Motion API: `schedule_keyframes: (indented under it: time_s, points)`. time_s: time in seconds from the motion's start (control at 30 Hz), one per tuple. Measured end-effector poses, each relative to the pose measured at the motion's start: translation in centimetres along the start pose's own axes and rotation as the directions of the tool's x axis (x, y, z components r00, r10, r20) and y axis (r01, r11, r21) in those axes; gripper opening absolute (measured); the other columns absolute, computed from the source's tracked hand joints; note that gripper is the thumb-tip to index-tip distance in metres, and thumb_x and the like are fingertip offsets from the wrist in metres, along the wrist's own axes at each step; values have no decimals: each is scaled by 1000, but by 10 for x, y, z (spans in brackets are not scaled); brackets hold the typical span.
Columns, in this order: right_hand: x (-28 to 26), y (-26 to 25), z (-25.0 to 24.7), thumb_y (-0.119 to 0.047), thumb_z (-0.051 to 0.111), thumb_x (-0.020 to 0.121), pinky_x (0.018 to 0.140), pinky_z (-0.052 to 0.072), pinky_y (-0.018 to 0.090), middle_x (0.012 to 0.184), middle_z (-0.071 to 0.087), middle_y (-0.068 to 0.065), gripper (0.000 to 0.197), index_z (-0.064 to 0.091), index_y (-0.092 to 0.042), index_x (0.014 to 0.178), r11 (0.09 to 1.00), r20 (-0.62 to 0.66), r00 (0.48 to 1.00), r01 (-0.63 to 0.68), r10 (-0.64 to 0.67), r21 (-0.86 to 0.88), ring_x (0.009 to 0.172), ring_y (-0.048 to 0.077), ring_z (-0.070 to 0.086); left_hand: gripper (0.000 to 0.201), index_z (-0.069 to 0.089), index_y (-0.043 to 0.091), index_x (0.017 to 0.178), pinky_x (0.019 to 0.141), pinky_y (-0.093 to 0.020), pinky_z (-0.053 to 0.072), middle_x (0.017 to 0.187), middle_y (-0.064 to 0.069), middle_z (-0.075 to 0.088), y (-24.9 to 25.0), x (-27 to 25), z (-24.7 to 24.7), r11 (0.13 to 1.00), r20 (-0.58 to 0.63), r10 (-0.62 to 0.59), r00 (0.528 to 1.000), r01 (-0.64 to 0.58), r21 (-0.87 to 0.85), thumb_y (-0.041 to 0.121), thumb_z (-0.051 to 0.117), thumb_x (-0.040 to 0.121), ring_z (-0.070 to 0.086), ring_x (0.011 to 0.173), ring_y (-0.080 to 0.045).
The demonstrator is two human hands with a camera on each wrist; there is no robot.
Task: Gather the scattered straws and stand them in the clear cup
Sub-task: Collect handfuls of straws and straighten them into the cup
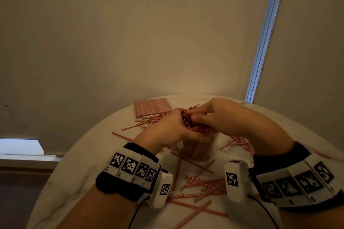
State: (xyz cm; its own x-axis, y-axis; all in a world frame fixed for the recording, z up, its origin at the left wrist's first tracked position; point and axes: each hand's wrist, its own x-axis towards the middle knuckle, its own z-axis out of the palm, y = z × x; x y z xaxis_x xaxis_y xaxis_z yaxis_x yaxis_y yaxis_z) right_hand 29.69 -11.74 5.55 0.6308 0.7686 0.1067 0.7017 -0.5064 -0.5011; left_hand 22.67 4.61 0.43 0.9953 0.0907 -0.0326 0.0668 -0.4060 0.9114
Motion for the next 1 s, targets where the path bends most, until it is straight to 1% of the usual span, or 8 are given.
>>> schedule_keyframes:
  time_s: [0.07,0.2,0.33,0.47,0.57,0.67,0.83,1.0]
  points:
    - [-1,-2,1,-38,59,97,84,48,26,112,71,-16,28,66,-48,123,996,68,997,-21,27,-92,95,5,62,104,53,15,134,98,-44,57,117,1,74,-1,0,0,999,-48,-31,998,32,19,43,101,46,70,110,-18]
    - [-6,-14,-6,-40,63,94,82,54,31,101,72,-12,19,74,-39,109,998,-99,995,-5,-1,-61,91,8,65,104,54,17,132,98,-48,56,114,-2,75,4,-4,-2,997,-29,-34,999,36,70,47,101,45,71,108,-21]
    - [-29,-22,-23,-46,67,89,68,52,28,84,69,-14,15,72,-32,89,1000,-218,976,30,-31,-7,80,3,64,77,59,28,124,103,-47,53,112,3,77,14,-19,-17,986,45,-75,996,68,155,44,98,59,71,108,-20]
    - [-62,-17,-17,-45,66,90,57,50,21,72,71,-12,17,70,-31,83,989,163,983,-57,80,-140,63,0,65,65,64,24,131,103,-48,52,124,2,70,15,-35,-31,795,76,-215,974,130,592,62,75,80,66,110,-21]
    - [-76,-10,2,-36,65,93,73,54,25,99,71,-7,22,66,-27,113,928,372,902,-77,221,-364,84,10,67,48,63,27,136,104,-45,51,131,5,67,14,-41,-21,550,125,-306,944,68,832,54,62,96,64,115,-20]
    - [-82,0,22,-27,67,91,88,54,34,130,60,3,65,38,-28,149,827,410,857,-32,312,-562,103,20,62,41,59,29,142,107,-43,47,139,4,63,7,-43,0,398,188,-282,941,-63,915,32,57,101,59,124,-23]
    - [-81,6,42,-26,72,79,96,50,45,147,43,6,95,17,-40,155,812,477,816,15,327,-583,121,28,51,37,65,21,135,99,-37,51,130,-2,66,-12,-46,13,367,190,-127,973,-132,921,21,62,98,62,117,-24]
    - [-84,5,54,-28,72,80,84,57,42,120,57,3,52,56,-23,130,768,411,884,100,224,-633,101,25,60,23,68,21,119,82,-30,45,118,-2,62,-17,-63,15,361,197,-20,980,-177,915,28,67,97,61,106,-22]
